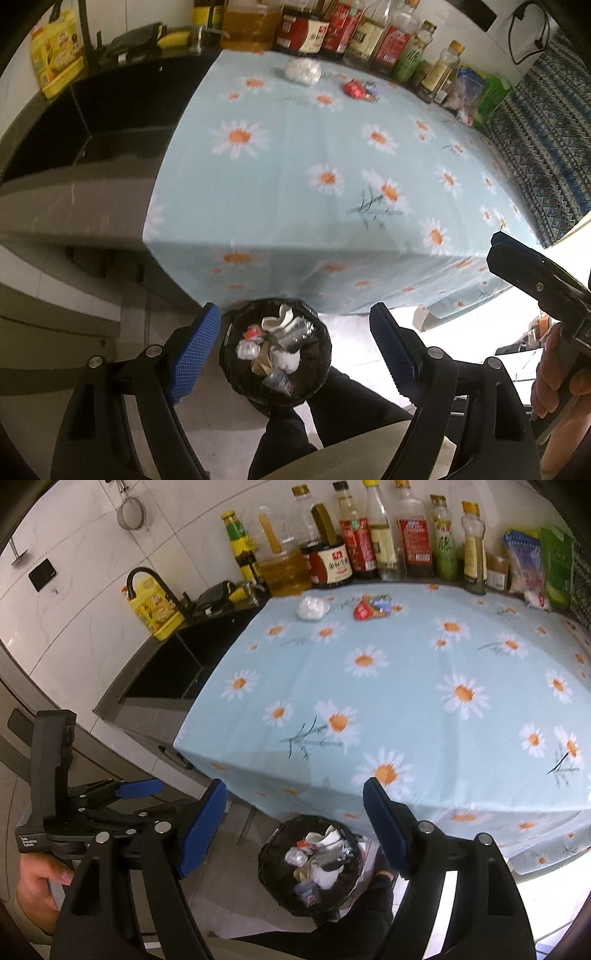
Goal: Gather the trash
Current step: 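Raise both open tools back over the tablecloth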
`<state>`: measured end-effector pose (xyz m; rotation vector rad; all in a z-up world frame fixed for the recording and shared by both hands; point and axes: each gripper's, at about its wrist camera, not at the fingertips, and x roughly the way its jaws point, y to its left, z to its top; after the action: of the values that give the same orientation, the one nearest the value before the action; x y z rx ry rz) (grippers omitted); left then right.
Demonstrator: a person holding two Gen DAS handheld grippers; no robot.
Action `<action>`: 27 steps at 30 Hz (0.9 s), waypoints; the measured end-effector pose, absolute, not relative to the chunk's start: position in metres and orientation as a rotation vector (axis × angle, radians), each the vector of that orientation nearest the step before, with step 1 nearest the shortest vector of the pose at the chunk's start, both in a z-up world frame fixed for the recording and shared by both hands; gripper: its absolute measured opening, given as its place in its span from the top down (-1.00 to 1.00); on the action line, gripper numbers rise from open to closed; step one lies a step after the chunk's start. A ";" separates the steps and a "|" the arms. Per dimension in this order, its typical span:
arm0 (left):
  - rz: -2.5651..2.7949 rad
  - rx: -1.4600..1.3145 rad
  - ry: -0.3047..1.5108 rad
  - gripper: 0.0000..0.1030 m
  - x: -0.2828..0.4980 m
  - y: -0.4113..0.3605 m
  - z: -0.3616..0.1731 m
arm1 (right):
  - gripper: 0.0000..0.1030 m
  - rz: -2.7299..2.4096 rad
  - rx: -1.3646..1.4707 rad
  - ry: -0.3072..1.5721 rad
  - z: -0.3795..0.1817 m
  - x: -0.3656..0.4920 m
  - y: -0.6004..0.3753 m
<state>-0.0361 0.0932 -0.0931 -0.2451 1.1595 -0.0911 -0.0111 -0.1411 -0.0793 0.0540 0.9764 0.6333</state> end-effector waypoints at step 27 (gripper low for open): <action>-0.036 -0.213 1.113 -0.57 0.097 0.093 -0.064 | -0.71 0.625 -0.023 0.966 -0.067 0.156 -0.137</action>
<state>0.0968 0.0929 -0.0644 -0.2126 1.1131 -0.0360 0.1560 -0.1373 -0.0673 -0.0233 0.9663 0.6246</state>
